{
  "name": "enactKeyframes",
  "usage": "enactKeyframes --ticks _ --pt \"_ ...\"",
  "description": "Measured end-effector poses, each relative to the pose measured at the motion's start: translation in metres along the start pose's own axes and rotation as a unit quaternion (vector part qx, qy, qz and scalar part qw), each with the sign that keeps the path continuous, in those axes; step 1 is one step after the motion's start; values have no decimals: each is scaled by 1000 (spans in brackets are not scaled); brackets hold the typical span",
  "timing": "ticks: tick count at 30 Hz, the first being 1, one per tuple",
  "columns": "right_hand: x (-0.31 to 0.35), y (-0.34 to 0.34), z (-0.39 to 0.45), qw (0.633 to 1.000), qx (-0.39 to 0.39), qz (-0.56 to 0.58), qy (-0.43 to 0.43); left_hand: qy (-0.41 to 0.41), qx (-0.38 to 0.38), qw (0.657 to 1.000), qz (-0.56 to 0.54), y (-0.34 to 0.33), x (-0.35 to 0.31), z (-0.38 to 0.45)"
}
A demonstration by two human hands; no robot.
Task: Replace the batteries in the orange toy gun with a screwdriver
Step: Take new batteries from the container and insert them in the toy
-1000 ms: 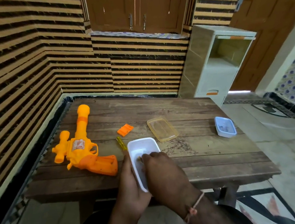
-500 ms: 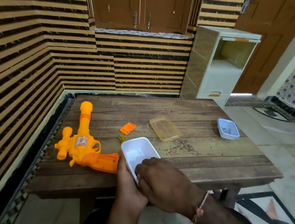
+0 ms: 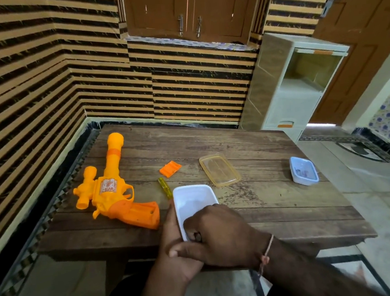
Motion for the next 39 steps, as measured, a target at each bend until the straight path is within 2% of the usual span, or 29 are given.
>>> enactKeyframes --ticks 1,3,5,6,8,9,11,12,14,17,19,21,25,32,36,39 --pt "0 0 0 999 -19 30 -9 -9 15 1000 -7 -4 -2 0" --pt "0 5 -2 985 -113 128 -27 3 43 998 -38 -8 -7 -2" --pt "-5 15 -6 948 -226 219 -42 11 48 996 -69 -10 -17 -4" --pt "-9 20 -11 929 -257 260 -53 6 44 996 -78 -8 -20 -4" --pt "-15 27 -25 925 -238 282 -85 -13 41 996 -80 -7 -22 -3" --pt "-17 26 -33 944 -201 243 -94 -22 44 996 -80 -7 -23 -3" --pt "-18 20 -46 986 -124 69 -83 -32 39 996 -74 -6 -23 -2" --pt "-19 14 -51 992 -105 -9 -69 -29 37 997 -65 -7 -22 -1" --pt "-22 5 -57 991 -107 -66 -50 -6 49 997 -58 -8 -18 -1" --pt "-29 5 -59 987 -130 -52 -72 2 42 998 -51 -8 -15 0" --pt "-39 12 -63 979 -176 -15 -104 -1 17 999 -41 -6 -15 3" --pt "-57 23 -67 963 -218 4 -157 -7 -6 999 -38 -5 -17 6" --pt "-118 52 -65 924 -243 -23 -295 -17 -11 999 -28 -5 -17 7" --pt "-202 66 -40 893 -166 -42 -415 -9 -15 1000 -6 -7 -15 10" --pt "-214 61 -35 880 -130 4 -457 -9 -29 999 -11 -6 -18 11" --pt "-201 59 -42 881 -153 -23 -447 -26 -63 998 -15 -6 -19 10"
Point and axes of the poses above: each hand's wrist, its own z-axis towards the middle knuckle, its own y-axis out of the back of the hand, x = y × z, the point moved 1 cm from there along z, towards the middle knuckle, and after that the axes turned 14 degrees about z, right-handed, at the moved point
